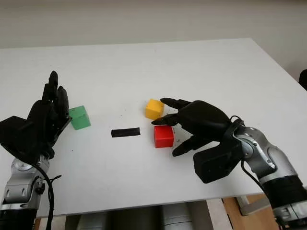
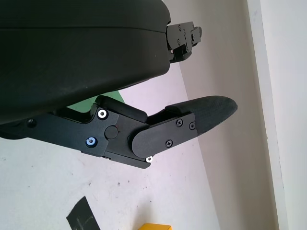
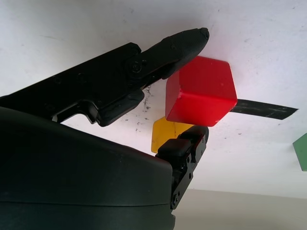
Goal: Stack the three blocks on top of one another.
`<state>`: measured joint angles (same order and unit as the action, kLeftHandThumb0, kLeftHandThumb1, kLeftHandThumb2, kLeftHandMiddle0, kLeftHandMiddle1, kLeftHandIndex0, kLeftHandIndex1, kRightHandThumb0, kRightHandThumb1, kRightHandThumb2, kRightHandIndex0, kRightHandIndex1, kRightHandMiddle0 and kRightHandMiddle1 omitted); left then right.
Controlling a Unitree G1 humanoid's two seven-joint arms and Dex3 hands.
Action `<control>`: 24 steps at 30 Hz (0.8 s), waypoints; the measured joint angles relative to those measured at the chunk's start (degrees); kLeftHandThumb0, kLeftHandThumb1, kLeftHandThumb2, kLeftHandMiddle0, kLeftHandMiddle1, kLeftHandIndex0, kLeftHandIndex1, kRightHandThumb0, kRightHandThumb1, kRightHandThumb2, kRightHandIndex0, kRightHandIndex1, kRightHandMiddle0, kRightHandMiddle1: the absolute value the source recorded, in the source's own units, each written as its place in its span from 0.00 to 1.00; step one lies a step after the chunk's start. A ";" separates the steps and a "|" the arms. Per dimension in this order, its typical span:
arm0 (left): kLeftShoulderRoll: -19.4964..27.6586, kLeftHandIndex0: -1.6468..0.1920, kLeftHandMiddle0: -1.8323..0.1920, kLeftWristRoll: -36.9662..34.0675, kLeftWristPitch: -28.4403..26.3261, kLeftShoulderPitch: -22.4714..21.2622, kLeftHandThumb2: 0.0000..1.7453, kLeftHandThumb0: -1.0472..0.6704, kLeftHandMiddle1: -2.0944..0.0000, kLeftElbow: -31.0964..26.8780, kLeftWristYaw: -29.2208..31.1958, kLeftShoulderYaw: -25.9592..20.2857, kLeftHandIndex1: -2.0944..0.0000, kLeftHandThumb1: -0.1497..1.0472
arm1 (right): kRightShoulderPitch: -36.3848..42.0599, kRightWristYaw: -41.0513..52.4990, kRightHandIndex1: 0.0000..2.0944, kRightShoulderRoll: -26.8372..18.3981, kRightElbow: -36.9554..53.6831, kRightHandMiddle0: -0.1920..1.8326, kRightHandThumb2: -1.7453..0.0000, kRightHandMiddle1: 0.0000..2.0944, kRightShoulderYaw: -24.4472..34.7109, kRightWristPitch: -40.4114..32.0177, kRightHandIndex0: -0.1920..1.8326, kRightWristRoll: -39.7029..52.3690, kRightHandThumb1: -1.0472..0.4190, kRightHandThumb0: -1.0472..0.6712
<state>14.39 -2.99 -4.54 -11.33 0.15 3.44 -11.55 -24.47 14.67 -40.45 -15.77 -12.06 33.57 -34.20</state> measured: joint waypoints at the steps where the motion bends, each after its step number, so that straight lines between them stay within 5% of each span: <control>1: 0.00 0.99 0.98 0.00 0.00 0.00 0.41 0.19 0.97 0.00 0.00 0.00 0.97 1.00 | -0.08 -0.36 0.02 0.08 -0.28 0.39 0.97 0.04 -0.22 0.15 0.17 -0.06 0.13 0.19; 20: -0.05 0.98 0.98 0.15 0.50 0.00 0.40 0.18 0.97 0.00 -0.33 0.04 0.97 1.00 | -1.12 -6.96 0.03 1.80 -6.15 0.45 0.97 0.08 -1.56 3.25 0.19 -1.45 0.11 0.24; 24: -0.14 0.98 0.98 0.33 0.50 0.01 0.40 0.18 0.97 -0.01 -0.53 0.05 0.97 1.00 | -1.46 -9.56 0.03 2.00 -7.48 0.31 0.97 0.46 -1.56 4.82 0.22 -1.51 0.11 0.27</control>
<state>14.25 -2.67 -4.04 -11.32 0.15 2.91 -11.51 -25.93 5.11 -38.45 -23.25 -13.63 38.39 -35.71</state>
